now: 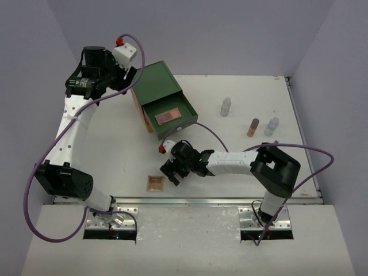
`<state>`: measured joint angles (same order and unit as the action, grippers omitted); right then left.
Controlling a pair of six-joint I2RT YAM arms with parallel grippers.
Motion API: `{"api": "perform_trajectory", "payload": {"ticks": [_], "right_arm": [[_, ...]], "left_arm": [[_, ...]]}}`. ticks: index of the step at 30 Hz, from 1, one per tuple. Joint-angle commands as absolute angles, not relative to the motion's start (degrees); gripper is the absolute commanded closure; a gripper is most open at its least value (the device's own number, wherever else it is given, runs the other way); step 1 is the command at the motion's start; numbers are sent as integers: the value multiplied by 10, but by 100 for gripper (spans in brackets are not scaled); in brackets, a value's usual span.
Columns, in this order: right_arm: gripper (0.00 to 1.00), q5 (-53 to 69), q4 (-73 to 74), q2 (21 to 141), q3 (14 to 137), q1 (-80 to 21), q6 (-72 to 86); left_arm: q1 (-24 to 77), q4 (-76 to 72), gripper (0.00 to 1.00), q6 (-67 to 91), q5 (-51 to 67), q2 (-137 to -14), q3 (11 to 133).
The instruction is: Organize the makeup
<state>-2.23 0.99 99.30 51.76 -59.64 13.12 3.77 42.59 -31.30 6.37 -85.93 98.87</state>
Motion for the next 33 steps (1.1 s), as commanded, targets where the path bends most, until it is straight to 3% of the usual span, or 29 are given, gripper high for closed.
{"api": "perform_trajectory", "payload": {"ticks": [1, 12, 15, 22, 33], "right_arm": [[1, -44, -25, 1025, 545, -597, 128], [2, -73, -25, 1081, 551, -597, 122], [14, -66, -27, 1085, 546, -597, 118], [57, -70, -20, 1072, 537, -597, 112], [66, -35, 34, 949, 510, -599, 58]], "left_arm": [[33, 398, 33, -319, 57, -842, 990], [33, 393, 33, -318, 61, -848, 991], [33, 392, 32, -320, 59, -846, 990], [33, 389, 32, -324, 57, -843, 982], [33, 380, 32, -317, 62, -845, 977]]}}
